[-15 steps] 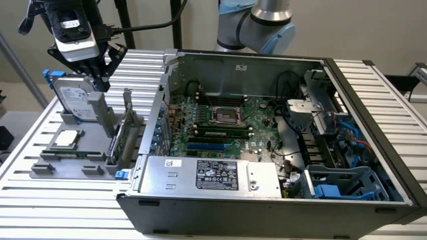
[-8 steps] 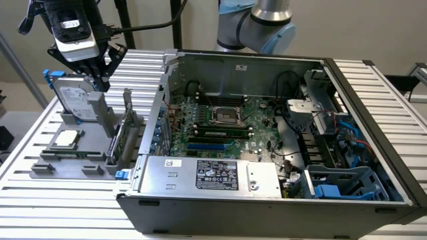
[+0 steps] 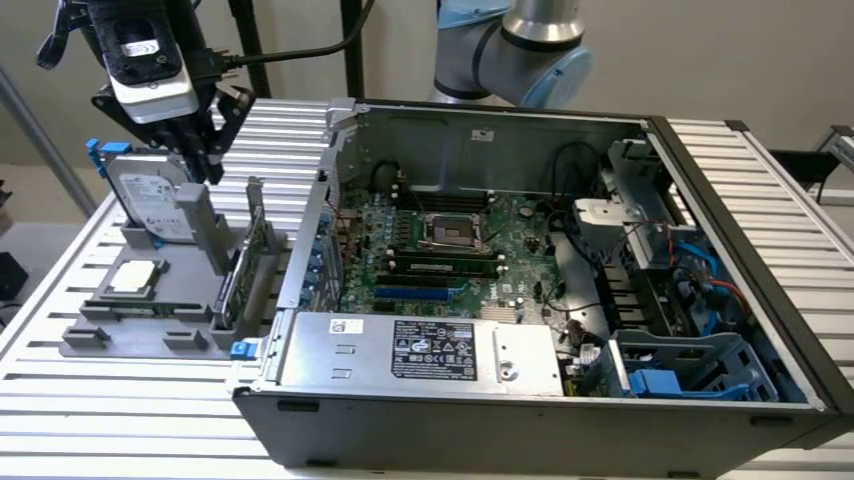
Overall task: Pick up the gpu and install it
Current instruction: 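Pick up the gpu and move the gpu toward the slot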
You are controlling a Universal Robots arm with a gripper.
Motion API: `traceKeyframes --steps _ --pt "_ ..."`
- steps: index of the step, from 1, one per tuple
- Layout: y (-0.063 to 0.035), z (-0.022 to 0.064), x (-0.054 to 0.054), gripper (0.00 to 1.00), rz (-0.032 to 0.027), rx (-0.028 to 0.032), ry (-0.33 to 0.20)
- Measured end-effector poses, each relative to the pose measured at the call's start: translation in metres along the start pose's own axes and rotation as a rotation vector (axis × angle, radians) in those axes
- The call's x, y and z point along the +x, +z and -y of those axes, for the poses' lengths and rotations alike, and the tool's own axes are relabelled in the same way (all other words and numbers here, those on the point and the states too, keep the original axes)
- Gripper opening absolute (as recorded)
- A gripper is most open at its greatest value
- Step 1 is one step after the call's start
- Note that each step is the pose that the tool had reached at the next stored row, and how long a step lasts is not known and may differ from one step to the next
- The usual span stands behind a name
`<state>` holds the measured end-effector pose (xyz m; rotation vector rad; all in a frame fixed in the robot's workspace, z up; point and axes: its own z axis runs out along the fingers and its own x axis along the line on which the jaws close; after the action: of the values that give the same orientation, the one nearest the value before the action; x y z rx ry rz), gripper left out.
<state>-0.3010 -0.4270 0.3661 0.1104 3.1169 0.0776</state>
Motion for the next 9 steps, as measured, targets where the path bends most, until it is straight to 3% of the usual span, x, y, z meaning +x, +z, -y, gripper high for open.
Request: traceKeyframes --steps 2,5,6,9 --pt "0.0 0.0 0.0 0.3 0.0 0.0 0.0" --pt "0.0 0.0 0.0 0.36 -0.0001 0.0005 0.0" --pt "0.0003 0.0001 0.0001 0.42 0.0 0.0011 0.0" --pt "0.0051 0.0004 0.0025 0.42 0.0001 0.0016 0.0"
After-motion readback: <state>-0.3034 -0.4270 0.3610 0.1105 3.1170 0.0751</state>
